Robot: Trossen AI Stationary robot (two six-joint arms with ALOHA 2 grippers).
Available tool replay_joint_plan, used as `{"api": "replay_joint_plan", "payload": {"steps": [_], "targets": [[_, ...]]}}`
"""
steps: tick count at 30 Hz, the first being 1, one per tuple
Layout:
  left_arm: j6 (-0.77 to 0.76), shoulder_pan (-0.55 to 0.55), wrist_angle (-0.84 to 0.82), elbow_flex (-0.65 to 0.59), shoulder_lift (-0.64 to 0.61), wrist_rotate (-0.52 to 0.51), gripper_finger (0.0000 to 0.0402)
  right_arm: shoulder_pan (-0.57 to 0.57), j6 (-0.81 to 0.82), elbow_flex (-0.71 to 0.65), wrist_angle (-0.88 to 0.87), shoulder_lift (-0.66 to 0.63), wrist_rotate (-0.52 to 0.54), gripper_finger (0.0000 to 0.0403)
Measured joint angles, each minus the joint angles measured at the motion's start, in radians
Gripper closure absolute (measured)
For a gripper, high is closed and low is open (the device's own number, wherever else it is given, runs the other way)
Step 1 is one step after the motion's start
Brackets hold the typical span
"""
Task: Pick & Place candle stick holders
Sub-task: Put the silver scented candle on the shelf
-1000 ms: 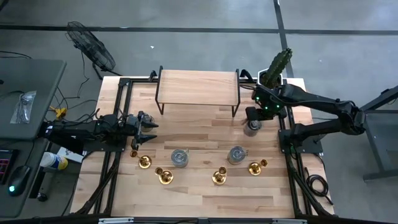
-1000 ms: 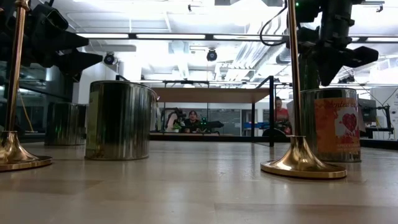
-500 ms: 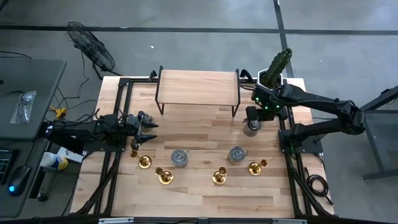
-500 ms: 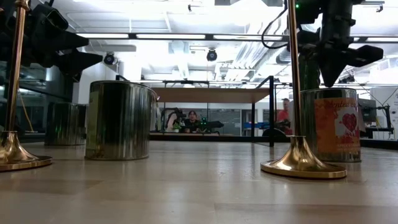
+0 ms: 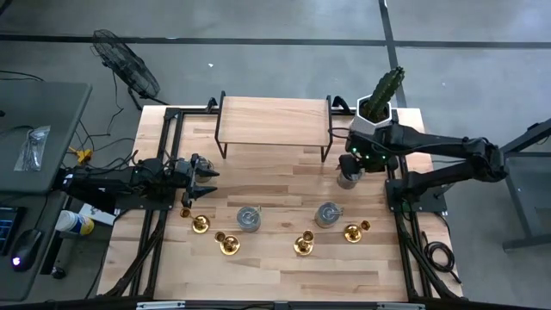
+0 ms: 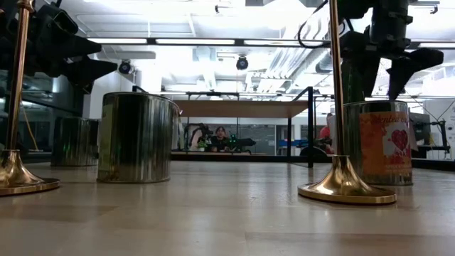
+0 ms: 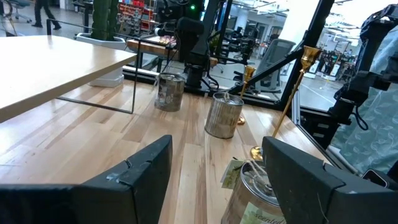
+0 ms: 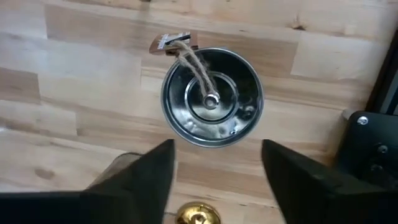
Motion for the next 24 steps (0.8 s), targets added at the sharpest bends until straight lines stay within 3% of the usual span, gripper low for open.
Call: {"api": "replay_joint_plan", "payload": {"steps": [5,10,24], "targets": [[0.000,0.000,0.000,0.000,0.000,0.000,0.0158,0.002,0.032,-0.009,0.007,0.000,-0.004,0.0070],[0.000,0.000,0.000,0.000,0.000,0.000,0.0158,-0.011,0.032,-0.009,0.032,0.000,-0.027,0.0011],[0.000,0.000,0.000,0.000,0.000,0.000,0.0158,-0.011,0.029,-0.009,0.061,0.060,0.004,0.0003]]}}
